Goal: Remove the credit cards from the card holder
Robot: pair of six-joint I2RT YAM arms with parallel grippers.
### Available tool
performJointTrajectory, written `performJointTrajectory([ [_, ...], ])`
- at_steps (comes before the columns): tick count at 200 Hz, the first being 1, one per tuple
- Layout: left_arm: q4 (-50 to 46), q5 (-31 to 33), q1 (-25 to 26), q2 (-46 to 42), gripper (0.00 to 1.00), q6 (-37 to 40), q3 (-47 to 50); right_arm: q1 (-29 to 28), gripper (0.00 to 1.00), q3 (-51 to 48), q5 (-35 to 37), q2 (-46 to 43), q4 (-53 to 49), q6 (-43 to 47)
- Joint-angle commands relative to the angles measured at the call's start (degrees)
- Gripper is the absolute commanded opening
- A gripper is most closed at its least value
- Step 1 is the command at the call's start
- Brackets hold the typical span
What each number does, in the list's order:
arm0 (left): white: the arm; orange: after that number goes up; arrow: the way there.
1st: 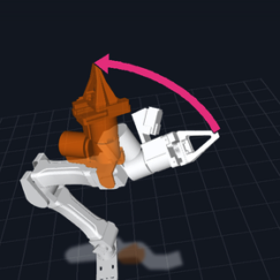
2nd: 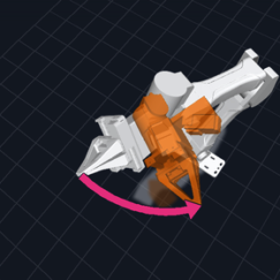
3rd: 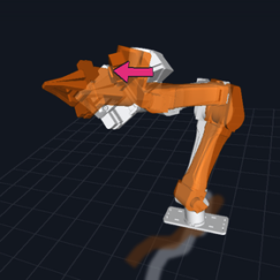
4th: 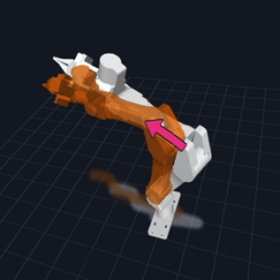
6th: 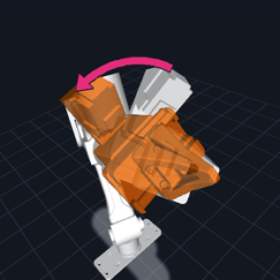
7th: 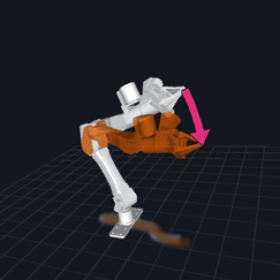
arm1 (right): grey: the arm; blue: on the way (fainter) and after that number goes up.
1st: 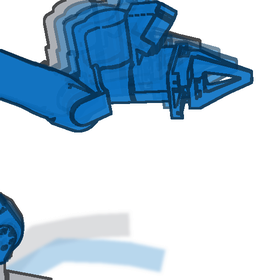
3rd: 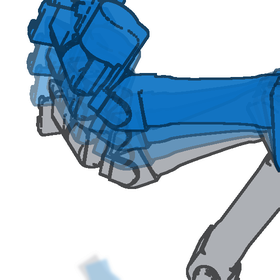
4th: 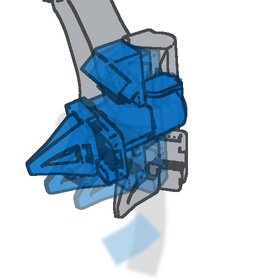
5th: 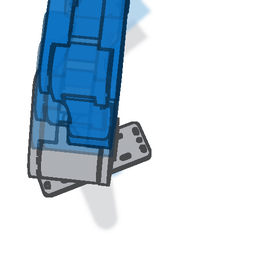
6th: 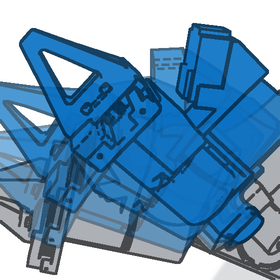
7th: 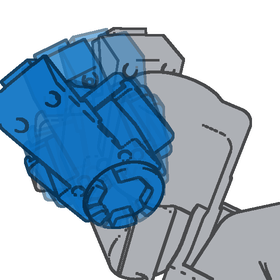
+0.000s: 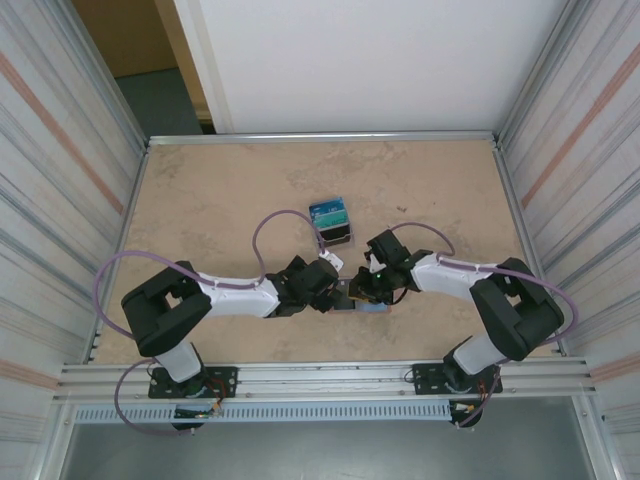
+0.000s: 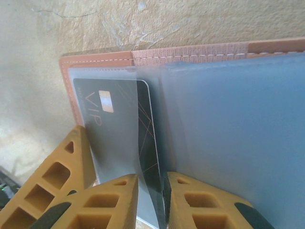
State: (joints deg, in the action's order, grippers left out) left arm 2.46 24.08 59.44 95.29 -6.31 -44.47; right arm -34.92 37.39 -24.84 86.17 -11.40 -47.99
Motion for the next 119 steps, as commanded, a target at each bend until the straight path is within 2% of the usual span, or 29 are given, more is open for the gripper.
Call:
performJointTrajectory([
  [1,-2.5,1.1,0.4,0.9,0.99,-0.9,-1.2,1.4,0.22,-2.1,-4.6,-1.5,4.1,-1.8],
  [92,-2.9,0.8,0.5,1.5,0.99,-1.3,-1.9,4.1,0.12,-5.5,-11.2,-2.1,12.1,-3.9],
  [119,-3.0,0.9,0.5,1.7,0.99,-1.4,-1.9,4.8,0.12,-6.5,-12.9,-2.0,14.2,-4.0],
])
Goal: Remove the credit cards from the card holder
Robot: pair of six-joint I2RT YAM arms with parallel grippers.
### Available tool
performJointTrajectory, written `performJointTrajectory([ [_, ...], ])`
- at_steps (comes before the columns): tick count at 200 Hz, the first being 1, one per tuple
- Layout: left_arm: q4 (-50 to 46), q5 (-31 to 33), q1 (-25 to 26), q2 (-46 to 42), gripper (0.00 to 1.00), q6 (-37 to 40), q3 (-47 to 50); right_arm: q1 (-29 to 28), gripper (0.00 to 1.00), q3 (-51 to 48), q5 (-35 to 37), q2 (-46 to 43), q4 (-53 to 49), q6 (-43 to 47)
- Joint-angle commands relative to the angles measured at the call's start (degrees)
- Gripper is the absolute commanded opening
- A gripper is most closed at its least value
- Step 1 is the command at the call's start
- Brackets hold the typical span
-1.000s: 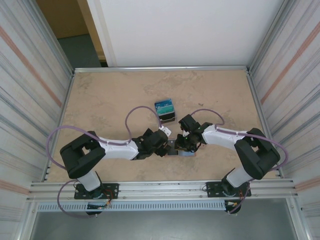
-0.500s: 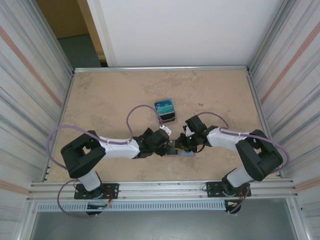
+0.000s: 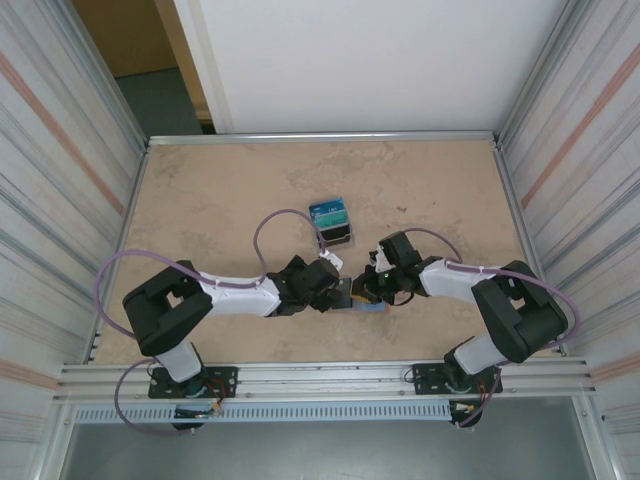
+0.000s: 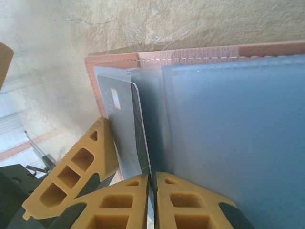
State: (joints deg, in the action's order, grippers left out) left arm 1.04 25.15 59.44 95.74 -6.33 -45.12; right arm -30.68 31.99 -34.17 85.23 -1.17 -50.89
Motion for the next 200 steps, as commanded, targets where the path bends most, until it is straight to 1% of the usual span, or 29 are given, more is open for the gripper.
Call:
performJointTrajectory([
  [1,-1.6,-0.2,0.5,1.3,0.99,-1.4,-1.3,0.6,0.12,-1.1,-3.6,-1.0,4.0,-1.1],
  [62,-1.7,-0.7,0.5,1.7,0.99,-1.7,-1.7,1.0,0.11,-1.8,-5.2,1.7,7.5,-1.6],
  [82,-1.6,-0.7,0.5,1.7,0.99,-1.8,-1.7,1.0,0.05,-1.8,-5.3,2.3,7.8,-1.7],
  [98,-1.7,-0.6,0.5,1.6,0.99,-1.9,-1.7,1.1,0.03,-1.8,-5.0,2.2,7.5,-1.6],
  [135,-2.4,-0.4,0.5,1.8,0.99,-1.8,-1.7,1.9,0.0,-1.4,-2.7,0.7,3.3,0.3],
  [177,-3.7,0.3,0.5,1.9,0.99,-1.6,-1.9,2.9,0.0,0.3,0.5,0.1,-3.5,3.9],
  [200,-4.0,0.4,0.5,1.9,0.99,-1.4,-2.0,3.5,0.0,1.2,1.1,0.2,-5.5,5.1],
])
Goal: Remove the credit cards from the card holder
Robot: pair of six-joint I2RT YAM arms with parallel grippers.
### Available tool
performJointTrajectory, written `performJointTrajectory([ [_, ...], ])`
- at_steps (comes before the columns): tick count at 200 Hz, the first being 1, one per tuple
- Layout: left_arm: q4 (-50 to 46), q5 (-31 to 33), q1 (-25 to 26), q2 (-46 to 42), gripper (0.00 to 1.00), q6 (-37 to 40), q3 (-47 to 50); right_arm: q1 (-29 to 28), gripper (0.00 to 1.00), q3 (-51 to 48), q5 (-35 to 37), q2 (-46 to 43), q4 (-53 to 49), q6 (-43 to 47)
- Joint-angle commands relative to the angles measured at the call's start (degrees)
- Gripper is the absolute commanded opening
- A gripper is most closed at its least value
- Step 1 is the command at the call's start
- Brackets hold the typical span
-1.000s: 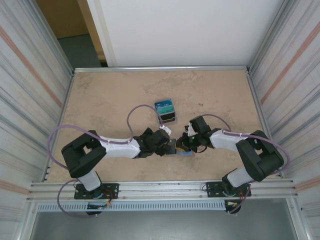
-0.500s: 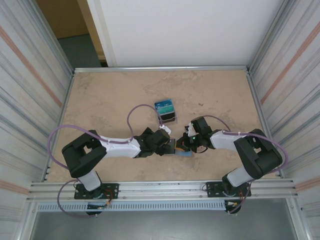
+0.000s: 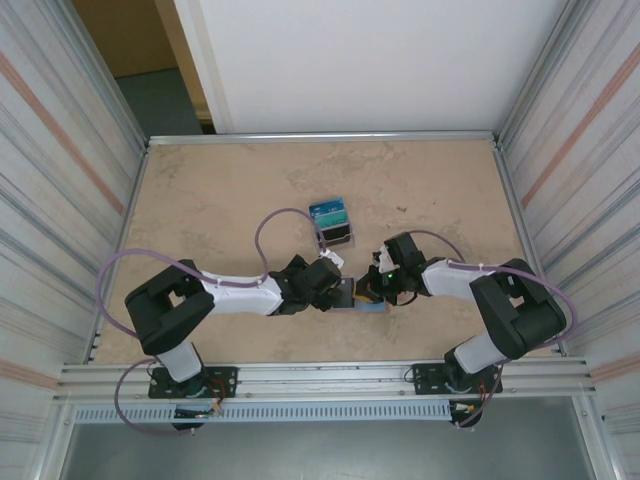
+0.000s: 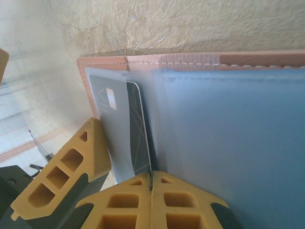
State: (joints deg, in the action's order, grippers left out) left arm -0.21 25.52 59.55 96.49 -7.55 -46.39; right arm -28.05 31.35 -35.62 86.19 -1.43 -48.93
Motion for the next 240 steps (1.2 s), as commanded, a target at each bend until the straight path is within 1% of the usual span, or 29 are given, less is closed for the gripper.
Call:
performJointTrajectory([
  [1,-2.8,0.0,0.4,1.1,0.99,-0.2,-0.7,0.9,0.0,1.8,2.6,-0.8,-5.4,3.2],
  [54,-2.9,0.4,0.4,1.1,0.99,-0.3,-0.5,1.6,0.0,3.5,4.2,-1.8,-10.0,5.4],
  [113,-3.5,0.8,0.4,-0.9,0.99,0.3,-1.1,1.9,0.0,4.7,6.5,-4.1,-14.5,7.2],
  [189,-4.1,0.0,0.9,-4.9,0.99,3.1,-5.2,1.9,0.0,5.0,5.8,-3.8,-14.0,7.0],
  [240,-2.0,-1.9,1.1,-0.8,0.99,4.7,-7.0,1.9,0.0,4.9,5.6,-3.8,-13.9,6.9],
])
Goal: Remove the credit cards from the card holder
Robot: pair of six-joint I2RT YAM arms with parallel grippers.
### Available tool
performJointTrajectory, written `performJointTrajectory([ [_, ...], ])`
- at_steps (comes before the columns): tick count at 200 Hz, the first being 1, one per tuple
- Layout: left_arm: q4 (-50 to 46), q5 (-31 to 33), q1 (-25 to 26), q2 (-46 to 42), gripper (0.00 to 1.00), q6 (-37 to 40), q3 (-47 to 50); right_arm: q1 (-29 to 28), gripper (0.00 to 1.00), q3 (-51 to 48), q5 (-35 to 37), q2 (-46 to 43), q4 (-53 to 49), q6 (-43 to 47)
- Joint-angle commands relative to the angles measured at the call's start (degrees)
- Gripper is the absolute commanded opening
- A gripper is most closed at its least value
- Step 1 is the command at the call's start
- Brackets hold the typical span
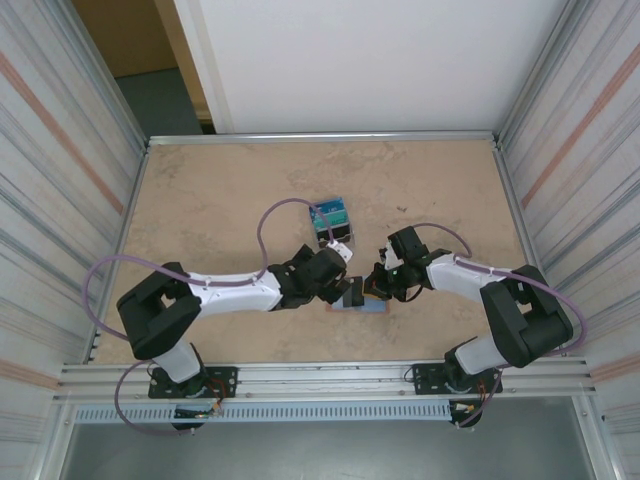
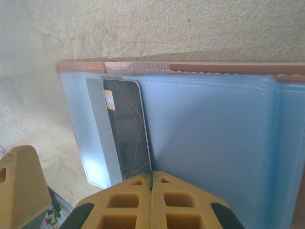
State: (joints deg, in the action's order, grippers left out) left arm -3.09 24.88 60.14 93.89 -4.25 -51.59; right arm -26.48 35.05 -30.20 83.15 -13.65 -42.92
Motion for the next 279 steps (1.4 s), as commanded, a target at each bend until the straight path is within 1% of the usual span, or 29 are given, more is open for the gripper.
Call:
performJointTrajectory([
  [1,1.0,-1.3,0.5,1.9,0.99,1.4,-1.8,0.4,0.0,1.3,0.2,-0.8,-1.7,0.9],
  [52,1.2,-2.0,0.6,5.9,0.99,1.2,-2.6,0.5,0.0,1.0,0.4,-1.4,-2.2,1.2],
  [99,0.4,-2.0,0.7,6.8,0.99,0.1,-2.3,0.9,0.0,0.8,0.7,-3.1,-3.5,1.3],
  [130,0.3,-2.3,0.7,7.1,0.99,-0.6,-2.1,1.0,0.05,0.6,0.5,-4.3,-3.5,1.0],
  [150,0.2,-2.6,0.7,7.4,0.99,-0.9,-2.1,1.0,0.1,-0.3,-1.1,-4.7,-0.9,-0.1],
  [176,0.2,-2.9,0.8,7.8,0.99,-1.3,-2.1,0.9,0.18,-2.4,-4.7,-4.8,5.3,-2.6],
  [201,0.3,-3.1,0.9,7.8,0.99,-1.8,-2.0,0.6,0.22,-3.7,-6.1,-4.9,9.5,-4.0],
  [243,0.8,-3.7,0.9,7.9,0.99,-2.4,-1.8,0.1,0.22,-4.0,-5.0,-3.8,10.2,-4.0],
  [279,1.0,-3.7,0.9,8.0,0.99,-2.9,-1.6,-0.8,0.21,-4.1,-5.5,-1.7,13.6,-5.1],
])
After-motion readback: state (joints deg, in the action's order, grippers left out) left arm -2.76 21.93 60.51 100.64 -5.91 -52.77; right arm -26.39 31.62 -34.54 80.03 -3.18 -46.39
